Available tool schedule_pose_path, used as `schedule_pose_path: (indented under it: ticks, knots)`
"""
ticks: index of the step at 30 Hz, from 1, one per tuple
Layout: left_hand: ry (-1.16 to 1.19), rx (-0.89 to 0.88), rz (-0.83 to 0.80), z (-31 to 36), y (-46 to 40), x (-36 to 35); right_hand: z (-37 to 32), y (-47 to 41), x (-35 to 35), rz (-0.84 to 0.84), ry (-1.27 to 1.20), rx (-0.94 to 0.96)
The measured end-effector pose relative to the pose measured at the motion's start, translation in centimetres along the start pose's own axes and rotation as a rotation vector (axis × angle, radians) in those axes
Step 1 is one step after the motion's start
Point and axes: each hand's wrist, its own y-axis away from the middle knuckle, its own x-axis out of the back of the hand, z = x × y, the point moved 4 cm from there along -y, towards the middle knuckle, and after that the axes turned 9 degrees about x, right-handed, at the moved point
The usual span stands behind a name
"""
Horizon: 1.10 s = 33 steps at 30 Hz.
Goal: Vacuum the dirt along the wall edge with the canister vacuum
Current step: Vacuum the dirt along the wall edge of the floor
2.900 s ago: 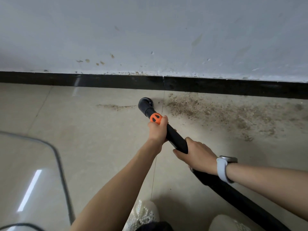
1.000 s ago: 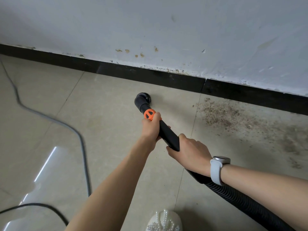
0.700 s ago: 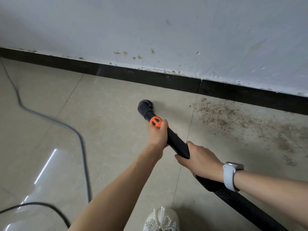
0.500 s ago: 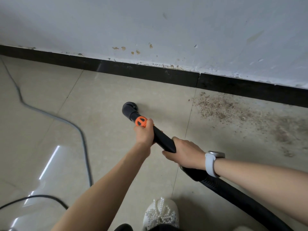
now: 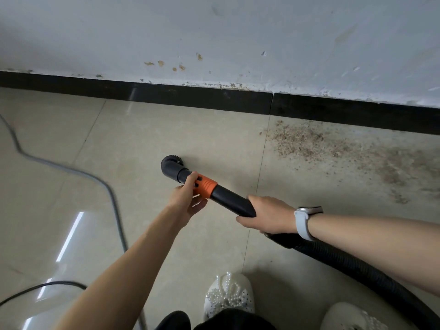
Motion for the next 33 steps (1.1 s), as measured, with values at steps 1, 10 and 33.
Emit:
schedule_pose_path:
  ticks: [1, 10, 33]
  knots:
    - [-0.021, 0.019, -0.034, -0.2, 0.1, -0.3, 0.5, 0.3, 0.2, 0.006, 0.013, -0.009]
    - [-0.503, -0.021, -0.232, -2.4, 0.7, -2.0, -1.0, -2.2, 0.4, 0.242, 0.132, 0.009]
    - [-1.411, -0.211, 0.417, -5.8, -4.8, 6.2, 3.8, 1.9, 1.7, 0.11, 0.228, 0.091]
